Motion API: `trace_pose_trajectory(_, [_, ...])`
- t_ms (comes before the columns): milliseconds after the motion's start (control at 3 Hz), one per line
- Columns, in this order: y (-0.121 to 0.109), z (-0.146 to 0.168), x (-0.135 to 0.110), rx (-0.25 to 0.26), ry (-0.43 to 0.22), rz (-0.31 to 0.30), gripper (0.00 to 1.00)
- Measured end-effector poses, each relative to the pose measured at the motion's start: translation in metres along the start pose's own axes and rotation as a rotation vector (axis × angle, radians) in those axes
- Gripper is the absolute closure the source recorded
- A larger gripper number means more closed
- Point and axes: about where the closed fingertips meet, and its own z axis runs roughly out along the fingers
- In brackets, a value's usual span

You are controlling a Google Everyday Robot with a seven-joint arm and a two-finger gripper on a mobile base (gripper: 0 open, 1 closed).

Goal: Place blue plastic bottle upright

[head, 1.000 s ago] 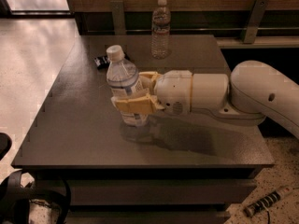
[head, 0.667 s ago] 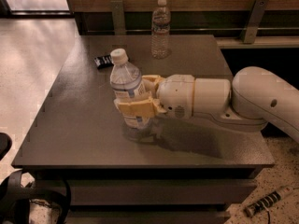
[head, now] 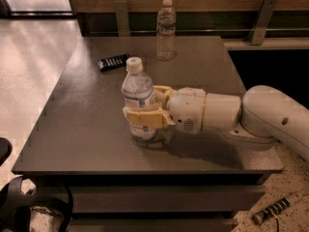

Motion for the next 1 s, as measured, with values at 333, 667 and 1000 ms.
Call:
trace_pose_trajectory(333, [0.0000, -0.0003, -0.0031, 0.000, 0.000, 0.000, 0.98])
trace_pose_trajectory(667, [0.0000, -0.0003, -0.0032, 0.000, 0.000, 0.000, 0.74])
trace_pose_trajectory(1000, [0.0001, -0.0003, -0.0033, 0.000, 0.000, 0.000, 0.52])
